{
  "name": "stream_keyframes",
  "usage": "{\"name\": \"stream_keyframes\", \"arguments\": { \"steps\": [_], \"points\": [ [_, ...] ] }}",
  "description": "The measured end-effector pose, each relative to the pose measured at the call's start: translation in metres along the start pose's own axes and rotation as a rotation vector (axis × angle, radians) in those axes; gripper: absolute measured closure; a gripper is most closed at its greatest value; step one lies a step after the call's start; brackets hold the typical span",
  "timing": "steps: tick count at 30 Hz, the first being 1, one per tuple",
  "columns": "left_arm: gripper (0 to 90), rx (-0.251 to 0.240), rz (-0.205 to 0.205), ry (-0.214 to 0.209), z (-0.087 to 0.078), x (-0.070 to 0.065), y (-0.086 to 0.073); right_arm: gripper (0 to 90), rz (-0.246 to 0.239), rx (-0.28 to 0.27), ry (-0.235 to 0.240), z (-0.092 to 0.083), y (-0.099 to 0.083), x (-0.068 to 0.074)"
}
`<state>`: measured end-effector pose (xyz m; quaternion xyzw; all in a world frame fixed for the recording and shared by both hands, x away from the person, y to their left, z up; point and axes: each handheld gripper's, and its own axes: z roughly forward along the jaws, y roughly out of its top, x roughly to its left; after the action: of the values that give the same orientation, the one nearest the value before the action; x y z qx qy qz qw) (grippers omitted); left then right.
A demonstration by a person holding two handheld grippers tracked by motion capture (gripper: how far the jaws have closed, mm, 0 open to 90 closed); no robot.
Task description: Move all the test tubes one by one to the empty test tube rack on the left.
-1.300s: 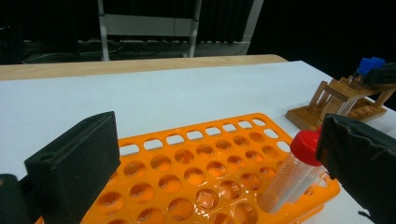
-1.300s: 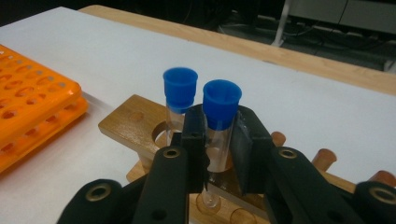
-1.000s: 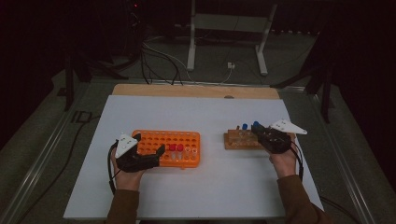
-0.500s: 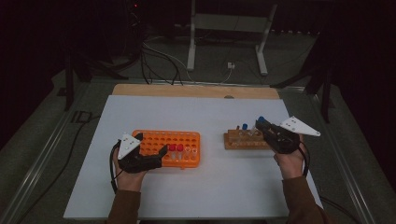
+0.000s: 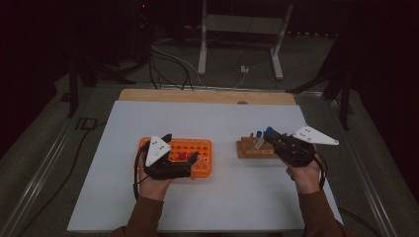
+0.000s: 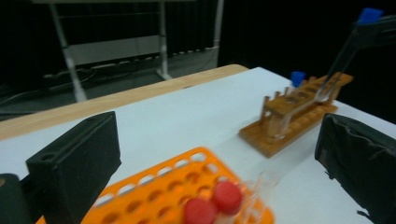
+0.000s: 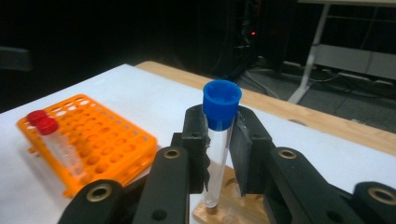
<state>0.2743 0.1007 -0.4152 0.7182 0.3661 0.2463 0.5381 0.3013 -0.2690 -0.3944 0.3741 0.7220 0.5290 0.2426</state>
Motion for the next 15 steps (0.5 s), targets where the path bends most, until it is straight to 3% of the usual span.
{"name": "stream_keyframes", "arguments": {
  "steps": [9,15],
  "points": [
    [1.5,0.030,0.030,-0.073,0.028,-0.028,0.005,76.8,-0.015,0.035,0.061,0.005,0.000,0.015],
    [4.5,0.054,0.050,-0.122,0.043,-0.043,0.005,76.8,0.001,0.045,0.133,0.009,-0.001,0.024]
  ]
}}
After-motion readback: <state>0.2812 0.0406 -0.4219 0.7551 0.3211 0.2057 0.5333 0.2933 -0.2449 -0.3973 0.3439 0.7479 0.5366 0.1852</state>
